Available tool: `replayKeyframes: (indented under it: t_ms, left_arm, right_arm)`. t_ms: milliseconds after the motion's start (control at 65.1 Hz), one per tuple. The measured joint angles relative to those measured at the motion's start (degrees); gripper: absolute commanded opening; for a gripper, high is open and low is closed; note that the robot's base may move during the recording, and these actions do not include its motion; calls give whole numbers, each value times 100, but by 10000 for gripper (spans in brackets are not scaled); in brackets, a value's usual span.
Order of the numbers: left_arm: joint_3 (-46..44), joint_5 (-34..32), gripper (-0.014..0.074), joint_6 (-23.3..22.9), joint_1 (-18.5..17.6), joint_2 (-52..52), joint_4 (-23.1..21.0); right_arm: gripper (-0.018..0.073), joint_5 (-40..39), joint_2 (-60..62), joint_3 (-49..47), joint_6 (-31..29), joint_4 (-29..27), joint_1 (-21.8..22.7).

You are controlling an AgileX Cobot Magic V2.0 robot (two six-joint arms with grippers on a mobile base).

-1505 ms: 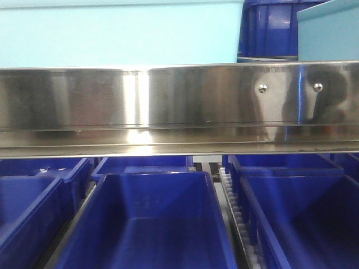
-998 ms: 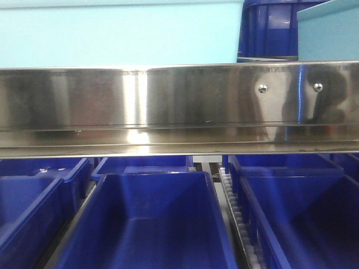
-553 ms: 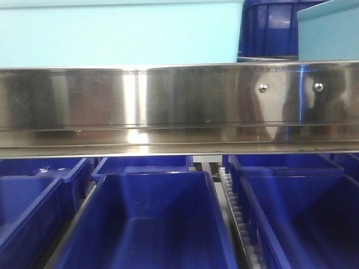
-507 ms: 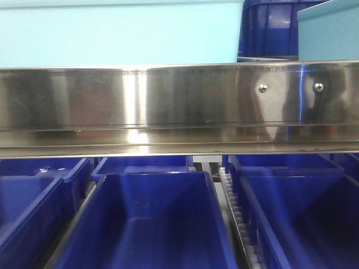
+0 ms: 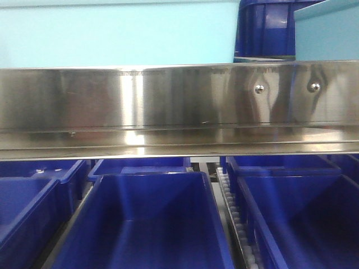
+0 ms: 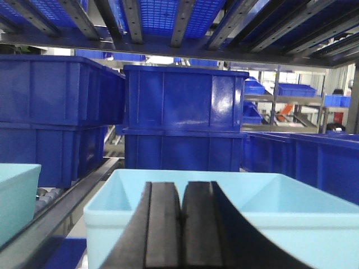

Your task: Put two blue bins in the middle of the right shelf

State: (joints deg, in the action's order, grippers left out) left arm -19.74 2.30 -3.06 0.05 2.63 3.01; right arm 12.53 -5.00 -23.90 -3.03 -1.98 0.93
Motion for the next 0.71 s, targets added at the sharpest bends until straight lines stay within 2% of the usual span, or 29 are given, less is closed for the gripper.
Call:
replayKeyframes:
  t_ms: [15,92,154,230,476,568,706]
  left_arm:
    - [-210,186,132,0,0,98,0]
    - [-713,670,281,0,0,416,0]
    - [-1051,949,363,0,0,729,0]
    - [-1262,1086,435,0,0,1046,0]
    - [-1669,1276,564,0,-39,1883,0]
    - [-2057,1621,574,0,-187,2237,0]
    - [-2789,2235,571,0,-488,2997,-38]
  right_arm:
    - [65,74,-131,-152,0,0,0]
    - [273,200,-491,-504,0,-11,0]
    - [447,240,-768,-748,0,-11,0]
    - [578,251,-1107,-927,0,-11,0]
    - [570,204,-1952,-1359,0,-56,-106]
    - [570,216,-2320,-1736,0,-56,-410]
    - [570,604,-3173,-2627,0,-68,-1151]
